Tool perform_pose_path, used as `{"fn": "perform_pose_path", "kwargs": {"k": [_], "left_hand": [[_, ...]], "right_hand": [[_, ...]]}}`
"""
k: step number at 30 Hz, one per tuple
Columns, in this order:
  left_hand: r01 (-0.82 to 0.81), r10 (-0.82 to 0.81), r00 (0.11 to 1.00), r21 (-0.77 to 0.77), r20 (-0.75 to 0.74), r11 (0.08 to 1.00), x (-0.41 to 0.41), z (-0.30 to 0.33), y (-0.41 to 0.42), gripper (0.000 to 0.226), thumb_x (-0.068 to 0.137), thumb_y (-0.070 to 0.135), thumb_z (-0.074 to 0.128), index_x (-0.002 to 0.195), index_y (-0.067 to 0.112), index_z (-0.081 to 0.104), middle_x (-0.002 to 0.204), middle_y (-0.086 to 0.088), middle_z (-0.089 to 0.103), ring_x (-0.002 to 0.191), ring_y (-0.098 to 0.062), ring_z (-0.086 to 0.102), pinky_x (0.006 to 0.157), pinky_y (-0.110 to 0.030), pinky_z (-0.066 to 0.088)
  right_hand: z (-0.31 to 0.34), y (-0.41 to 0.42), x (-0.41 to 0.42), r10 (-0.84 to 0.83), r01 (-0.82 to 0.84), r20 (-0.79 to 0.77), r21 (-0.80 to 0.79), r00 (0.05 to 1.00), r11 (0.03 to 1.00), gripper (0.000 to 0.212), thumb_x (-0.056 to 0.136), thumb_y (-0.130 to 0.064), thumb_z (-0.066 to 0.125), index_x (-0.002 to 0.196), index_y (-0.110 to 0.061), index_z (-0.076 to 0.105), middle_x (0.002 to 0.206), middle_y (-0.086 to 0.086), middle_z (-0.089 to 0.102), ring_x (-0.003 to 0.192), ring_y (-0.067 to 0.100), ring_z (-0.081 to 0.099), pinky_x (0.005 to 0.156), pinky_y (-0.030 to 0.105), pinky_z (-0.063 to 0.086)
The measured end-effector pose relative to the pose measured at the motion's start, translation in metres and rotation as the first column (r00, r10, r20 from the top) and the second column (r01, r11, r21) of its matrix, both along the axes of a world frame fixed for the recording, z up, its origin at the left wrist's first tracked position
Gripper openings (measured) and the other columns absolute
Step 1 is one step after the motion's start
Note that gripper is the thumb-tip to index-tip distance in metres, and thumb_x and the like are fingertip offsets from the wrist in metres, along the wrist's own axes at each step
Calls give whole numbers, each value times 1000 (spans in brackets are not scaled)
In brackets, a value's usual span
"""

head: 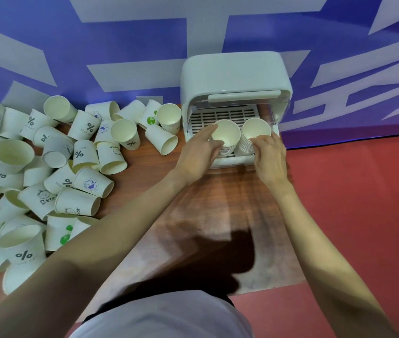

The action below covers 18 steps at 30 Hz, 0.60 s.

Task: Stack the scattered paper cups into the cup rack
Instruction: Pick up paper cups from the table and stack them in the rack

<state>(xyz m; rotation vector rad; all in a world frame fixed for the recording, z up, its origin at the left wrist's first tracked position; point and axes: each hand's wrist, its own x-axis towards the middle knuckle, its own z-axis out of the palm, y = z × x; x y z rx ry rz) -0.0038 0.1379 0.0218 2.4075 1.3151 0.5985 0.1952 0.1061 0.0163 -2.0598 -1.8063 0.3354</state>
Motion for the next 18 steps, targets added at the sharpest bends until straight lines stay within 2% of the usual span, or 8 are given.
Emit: {"fn": "perform_pose_path", "kwargs": {"k": [4,6,11,16,18], "left_hand": [[7,-7,1000,35,13,999,-8,7,-4,32,93,15,56,124,8,60,141,-21,45,129,-34,46,103,-41,42],[-19,19,999,24,28,1000,-23,11,-10,39,95,21,53,132,9,51,142,-20,43,130,-33,43,105,-41,40],[-188,190,975,-32,111,982,-95,16,-41,34,92,18,56,124,8,55,131,-14,50,121,-27,47,103,-35,37],[-296,303,952,-111,54,949,-183,9,-84,29,90,12,58,118,6,59,126,-12,53,116,-27,52,95,-40,46],[-330,334,942,-114,23,937,-212,6,-102,26,89,9,59,114,8,61,123,-10,55,112,-26,54,89,-37,48]], "right_hand": [[5,-5,-8,-16,18,53,-54,998,998,39,99,-15,47,137,-10,48,144,17,43,140,36,26,114,50,22],[11,-13,-17,-15,15,32,-30,999,999,46,98,-19,49,142,-8,39,147,19,35,142,36,23,115,49,20],[30,-40,-59,66,-57,-73,116,995,992,43,95,-16,54,134,-5,43,136,17,44,130,31,38,110,46,32],[18,-78,-129,245,-253,-122,-59,962,966,42,97,-23,49,135,-8,43,136,11,42,130,24,38,112,38,31],[8,-95,-159,343,-358,-131,-121,930,926,44,95,-23,51,137,-9,43,136,10,41,129,23,40,112,36,31]]}}
